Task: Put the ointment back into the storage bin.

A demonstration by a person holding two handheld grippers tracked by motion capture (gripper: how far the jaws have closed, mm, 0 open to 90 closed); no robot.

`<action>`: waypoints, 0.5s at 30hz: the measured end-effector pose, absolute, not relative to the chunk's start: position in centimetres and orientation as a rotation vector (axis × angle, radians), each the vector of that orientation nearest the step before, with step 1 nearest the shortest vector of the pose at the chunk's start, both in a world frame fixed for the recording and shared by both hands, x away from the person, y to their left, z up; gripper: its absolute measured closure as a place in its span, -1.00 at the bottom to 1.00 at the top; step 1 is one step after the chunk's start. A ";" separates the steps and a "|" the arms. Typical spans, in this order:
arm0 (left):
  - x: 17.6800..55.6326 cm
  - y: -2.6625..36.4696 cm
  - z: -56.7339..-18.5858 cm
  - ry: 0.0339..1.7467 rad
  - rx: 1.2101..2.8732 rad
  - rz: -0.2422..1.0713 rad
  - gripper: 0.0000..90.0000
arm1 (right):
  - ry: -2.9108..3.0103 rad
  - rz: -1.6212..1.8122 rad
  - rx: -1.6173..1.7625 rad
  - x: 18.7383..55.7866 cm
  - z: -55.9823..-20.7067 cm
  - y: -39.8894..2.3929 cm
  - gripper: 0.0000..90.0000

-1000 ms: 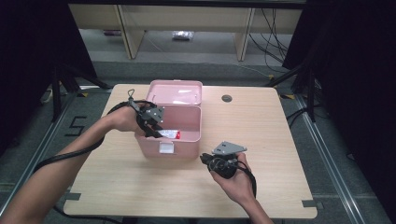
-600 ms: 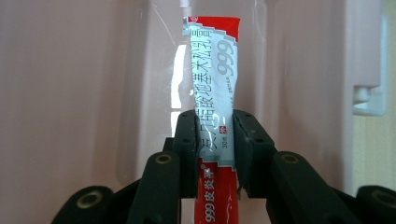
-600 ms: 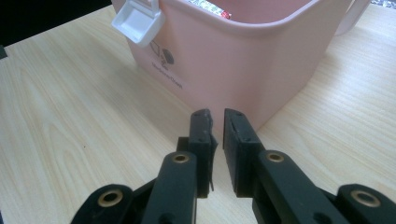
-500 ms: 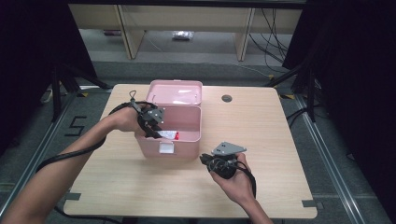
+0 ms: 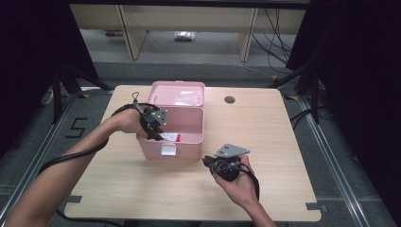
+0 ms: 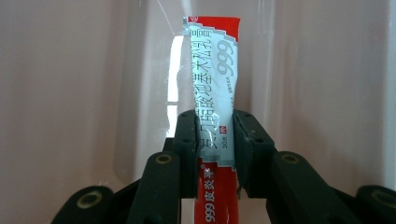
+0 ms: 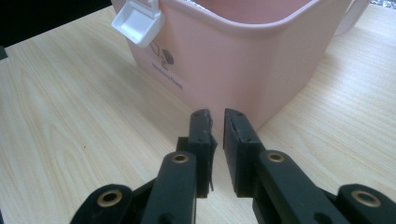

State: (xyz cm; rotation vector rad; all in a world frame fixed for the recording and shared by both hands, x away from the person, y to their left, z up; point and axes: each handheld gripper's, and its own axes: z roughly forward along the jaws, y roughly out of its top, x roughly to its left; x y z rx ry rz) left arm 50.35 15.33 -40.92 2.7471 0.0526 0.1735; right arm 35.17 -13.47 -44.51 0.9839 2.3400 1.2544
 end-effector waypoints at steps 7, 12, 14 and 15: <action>50.1 14.9 -41.0 0.042 2.736 0.160 0.60 | 2.347 1.259 0.990 35.2 -44.5 -13.4 0.82; 50.2 14.7 -41.1 0.037 2.736 0.155 0.60 | 2.341 1.254 0.989 35.2 -44.5 -13.5 0.82; 50.2 14.7 -41.1 0.034 2.739 0.153 0.60 | 2.341 1.254 0.990 35.1 -44.5 -13.5 0.82; 50.2 14.7 -41.1 0.031 2.740 0.155 0.60 | 2.340 1.254 0.989 35.1 -44.5 -13.5 0.82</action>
